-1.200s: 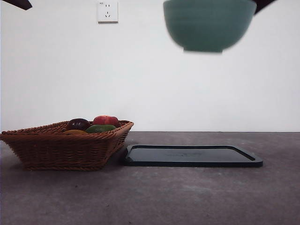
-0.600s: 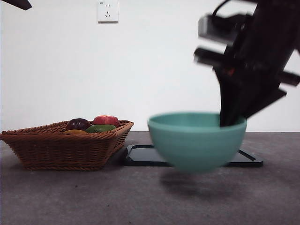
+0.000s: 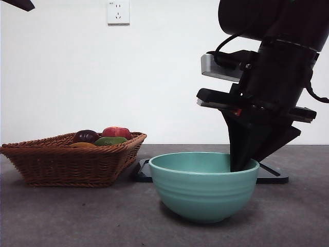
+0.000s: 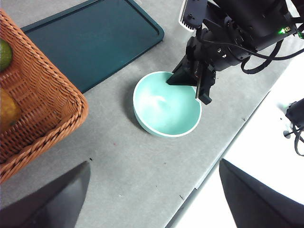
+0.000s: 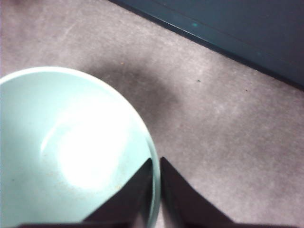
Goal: Pick up the wifruite, put it on the bowl, pick up the plate, put it on desk
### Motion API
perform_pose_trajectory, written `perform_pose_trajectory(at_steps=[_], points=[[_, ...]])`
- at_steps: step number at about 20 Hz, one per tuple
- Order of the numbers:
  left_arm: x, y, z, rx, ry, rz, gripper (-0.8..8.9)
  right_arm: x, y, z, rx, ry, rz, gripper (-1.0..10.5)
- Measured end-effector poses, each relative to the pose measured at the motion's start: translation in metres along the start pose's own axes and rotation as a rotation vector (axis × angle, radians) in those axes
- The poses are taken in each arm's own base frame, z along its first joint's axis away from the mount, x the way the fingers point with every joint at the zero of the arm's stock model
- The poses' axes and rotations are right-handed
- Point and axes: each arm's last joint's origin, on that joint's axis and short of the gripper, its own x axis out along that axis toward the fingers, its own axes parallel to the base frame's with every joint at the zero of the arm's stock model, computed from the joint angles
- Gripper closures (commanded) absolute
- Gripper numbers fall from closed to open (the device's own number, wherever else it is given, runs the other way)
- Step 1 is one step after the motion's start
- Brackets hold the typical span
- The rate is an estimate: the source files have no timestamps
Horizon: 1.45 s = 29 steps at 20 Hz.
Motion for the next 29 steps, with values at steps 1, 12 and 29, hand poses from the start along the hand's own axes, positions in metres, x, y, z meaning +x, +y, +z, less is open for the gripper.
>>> perform_pose_trajectory(at_steps=[1, 12, 29], points=[[0.0, 0.0, 0.0, -0.001, 0.0, 0.0, 3.8, 0.0, 0.0, 0.0, 0.007, 0.004, -0.001, 7.3], [0.0, 0.0, 0.0, 0.0, 0.0, 0.0, 3.8, -0.094, 0.002, 0.004, 0.004, -0.195, 0.039, 6.8], [0.0, 0.0, -0.002, -0.01, 0.021, -0.001, 3.8, -0.228, -0.016, -0.088, -0.113, -0.267, 0.321, 6.8]])
